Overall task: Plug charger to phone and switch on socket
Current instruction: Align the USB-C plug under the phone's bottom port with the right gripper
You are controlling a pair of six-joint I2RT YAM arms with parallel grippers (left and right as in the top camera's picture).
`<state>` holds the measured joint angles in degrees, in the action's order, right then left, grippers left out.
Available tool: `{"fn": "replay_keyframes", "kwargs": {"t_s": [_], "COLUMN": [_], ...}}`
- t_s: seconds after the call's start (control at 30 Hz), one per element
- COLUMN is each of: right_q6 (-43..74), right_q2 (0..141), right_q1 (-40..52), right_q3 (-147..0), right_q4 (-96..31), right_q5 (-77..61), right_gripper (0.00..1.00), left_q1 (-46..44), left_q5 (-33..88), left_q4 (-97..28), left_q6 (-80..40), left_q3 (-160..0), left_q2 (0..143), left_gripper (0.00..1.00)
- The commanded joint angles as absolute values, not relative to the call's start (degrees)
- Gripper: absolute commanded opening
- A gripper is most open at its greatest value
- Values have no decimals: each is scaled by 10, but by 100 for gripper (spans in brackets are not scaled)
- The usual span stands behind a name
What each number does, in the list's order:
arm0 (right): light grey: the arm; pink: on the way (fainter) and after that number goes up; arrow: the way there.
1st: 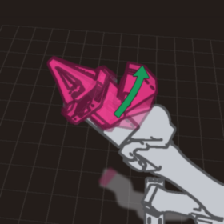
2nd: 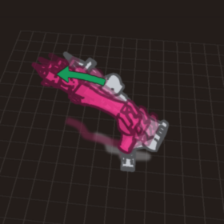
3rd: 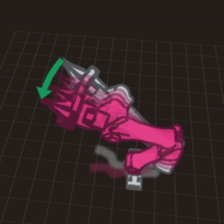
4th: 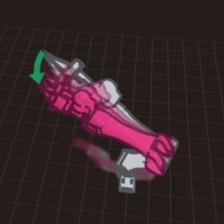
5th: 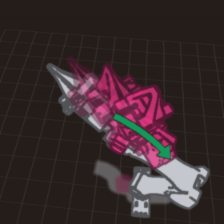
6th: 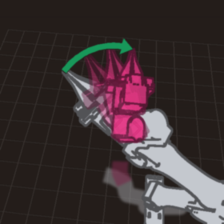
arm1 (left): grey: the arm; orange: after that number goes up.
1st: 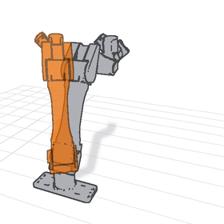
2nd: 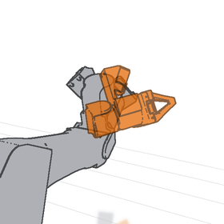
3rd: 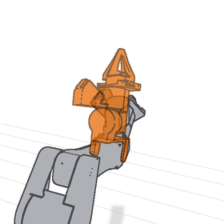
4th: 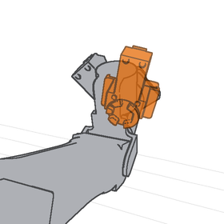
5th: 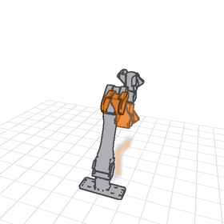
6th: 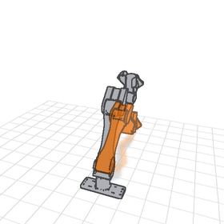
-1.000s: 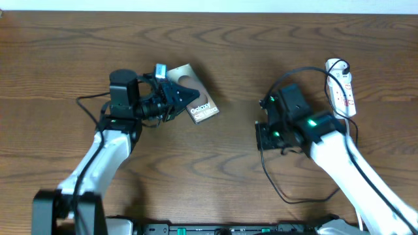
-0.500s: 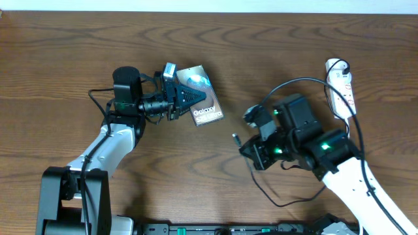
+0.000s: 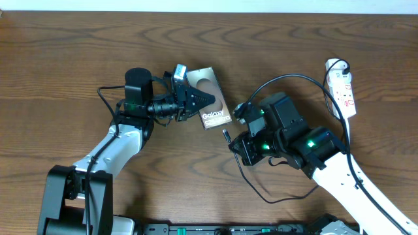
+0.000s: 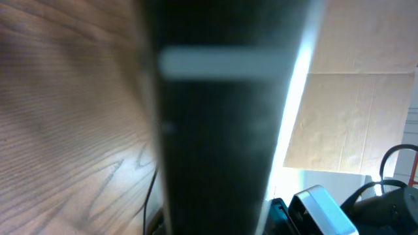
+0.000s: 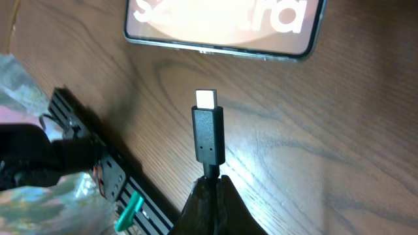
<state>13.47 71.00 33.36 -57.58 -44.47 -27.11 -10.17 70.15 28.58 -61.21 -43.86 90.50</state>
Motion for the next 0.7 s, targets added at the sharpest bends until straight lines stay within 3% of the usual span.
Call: {"fn": "replay_keyframes", "kwargs": {"t_s": [0.0,0.4,0.67], "right_q6": [175,206,199], "right_q2": [716,734,733], "right_q1": [338,338,338], "right_q3": [-583,-583,-583], "right_q4": [-434,-419,-407], "right_q5": [-269,-289,-288], "right_gripper": [1,1,1], "left_q1": [-101,-101,-101], "left_q5": [698,703,715], "left_q4": [295,432,432], "left_q6": [-597,-677,-671], "left_q3": [-449,-449,-449], "left_q2": [899,899,899], "left_gripper": [8,7,7]}}
